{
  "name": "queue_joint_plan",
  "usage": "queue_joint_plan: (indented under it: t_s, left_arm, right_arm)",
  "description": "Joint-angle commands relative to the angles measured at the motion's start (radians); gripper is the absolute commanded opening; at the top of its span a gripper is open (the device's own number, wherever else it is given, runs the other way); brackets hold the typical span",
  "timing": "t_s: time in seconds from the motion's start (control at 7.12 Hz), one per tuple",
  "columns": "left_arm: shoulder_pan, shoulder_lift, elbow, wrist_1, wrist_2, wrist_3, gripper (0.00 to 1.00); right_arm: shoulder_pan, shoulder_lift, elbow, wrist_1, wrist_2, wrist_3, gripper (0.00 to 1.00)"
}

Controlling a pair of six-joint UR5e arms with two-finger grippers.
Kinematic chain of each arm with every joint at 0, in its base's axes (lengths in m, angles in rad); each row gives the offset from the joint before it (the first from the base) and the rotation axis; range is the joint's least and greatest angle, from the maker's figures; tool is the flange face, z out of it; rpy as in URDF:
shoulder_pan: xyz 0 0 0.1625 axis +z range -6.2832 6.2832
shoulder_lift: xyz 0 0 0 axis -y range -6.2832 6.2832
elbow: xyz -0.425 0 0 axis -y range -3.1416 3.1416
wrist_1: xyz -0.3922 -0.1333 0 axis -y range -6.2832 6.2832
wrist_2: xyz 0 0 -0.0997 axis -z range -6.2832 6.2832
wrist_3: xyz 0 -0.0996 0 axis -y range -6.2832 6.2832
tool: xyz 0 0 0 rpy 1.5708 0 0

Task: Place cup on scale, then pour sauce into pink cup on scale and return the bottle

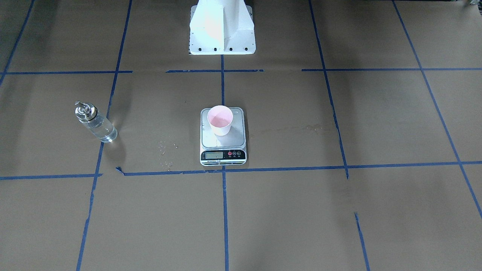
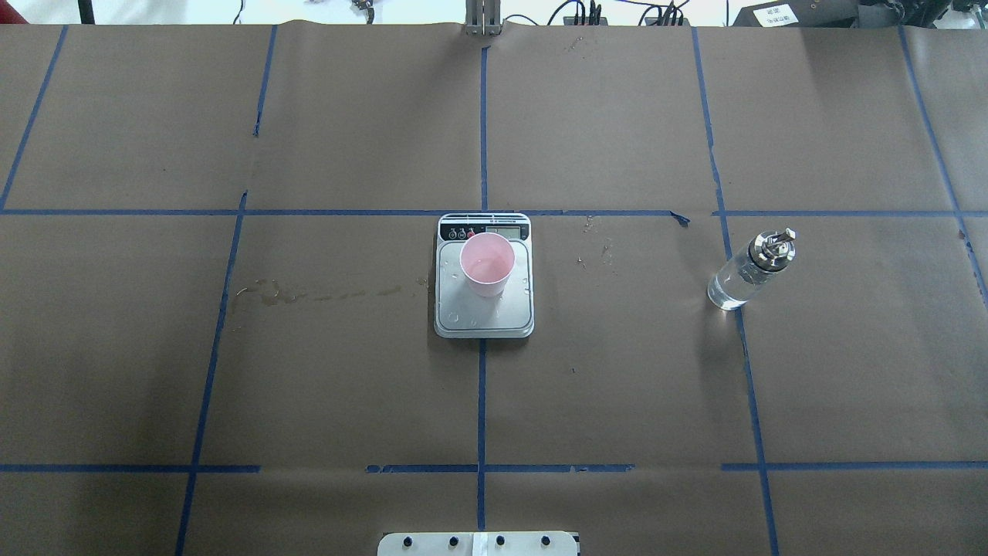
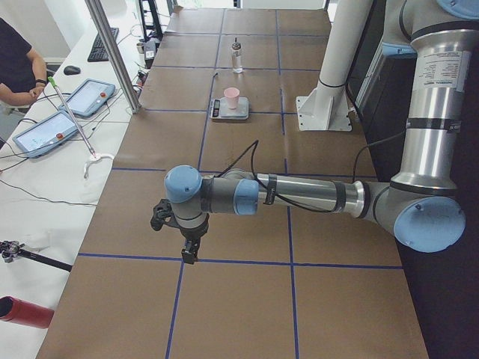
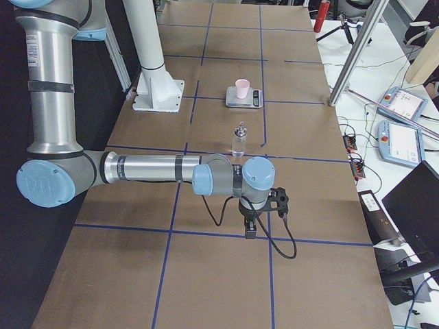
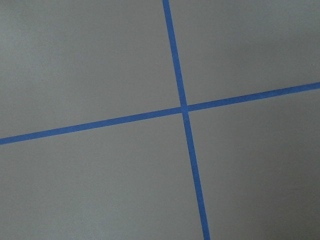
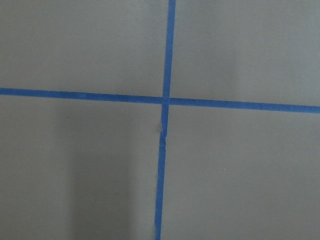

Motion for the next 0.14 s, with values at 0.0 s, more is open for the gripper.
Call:
queue_joint_plan:
  t_s: [0.0]
  left_arm:
    - [0.000,0.000,0.000,0.000,0.000,0.000,1.00]
  right_arm:
    - [0.000,0.000,-0.002,0.000,0.000,0.000,1.00]
